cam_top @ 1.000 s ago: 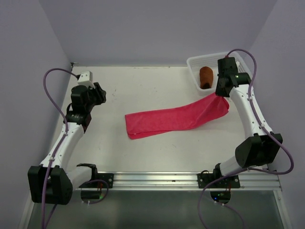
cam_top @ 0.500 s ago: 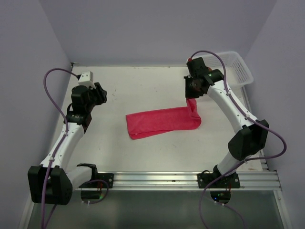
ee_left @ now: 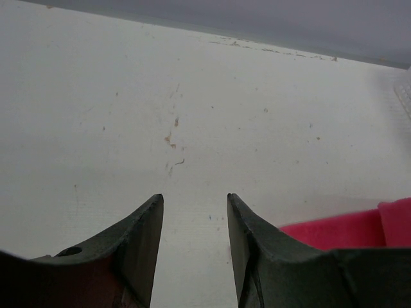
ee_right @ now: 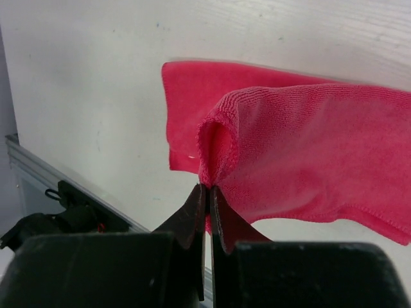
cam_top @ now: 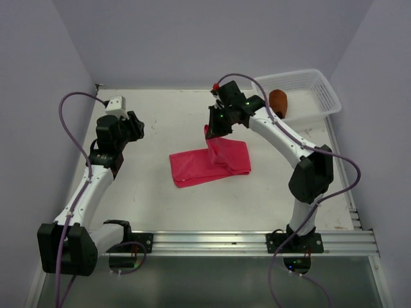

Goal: Roll the towels
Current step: Fold the towel, then roll the towel

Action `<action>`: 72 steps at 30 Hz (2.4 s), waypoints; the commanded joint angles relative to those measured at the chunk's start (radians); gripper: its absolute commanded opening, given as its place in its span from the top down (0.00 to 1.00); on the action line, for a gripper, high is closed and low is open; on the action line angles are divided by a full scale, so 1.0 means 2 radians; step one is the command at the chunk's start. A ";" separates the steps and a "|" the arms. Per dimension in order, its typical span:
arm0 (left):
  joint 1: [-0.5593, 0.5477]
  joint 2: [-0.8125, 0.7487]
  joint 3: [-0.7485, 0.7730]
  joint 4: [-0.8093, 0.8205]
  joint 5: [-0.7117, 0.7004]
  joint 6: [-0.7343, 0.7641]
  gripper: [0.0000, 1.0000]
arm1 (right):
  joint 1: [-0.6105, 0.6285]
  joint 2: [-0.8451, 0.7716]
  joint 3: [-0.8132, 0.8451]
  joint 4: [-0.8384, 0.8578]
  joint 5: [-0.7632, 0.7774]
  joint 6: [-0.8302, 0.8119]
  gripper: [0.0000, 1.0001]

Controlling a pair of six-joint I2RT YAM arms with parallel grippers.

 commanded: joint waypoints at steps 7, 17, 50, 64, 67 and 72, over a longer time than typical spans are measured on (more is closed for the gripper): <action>-0.003 -0.010 -0.004 0.031 0.011 0.003 0.51 | 0.064 0.083 0.096 0.025 -0.049 0.036 1.00; -0.003 -0.005 -0.006 0.035 0.022 0.003 0.51 | 0.090 0.113 0.118 0.032 -0.060 0.049 1.00; -0.013 -0.001 0.001 0.029 0.061 0.001 0.50 | 0.054 0.016 -0.131 0.179 -0.076 0.026 0.53; -0.164 0.183 0.168 -0.050 0.079 -0.003 0.51 | -0.155 -0.223 -0.446 0.269 -0.023 0.054 0.55; -0.206 0.257 0.259 -0.102 0.060 -0.007 0.51 | -0.173 -0.219 -0.482 0.305 -0.040 0.065 0.55; -0.271 0.395 0.422 -0.184 0.041 -0.007 0.51 | -0.183 -0.191 -0.511 0.360 -0.069 0.071 0.55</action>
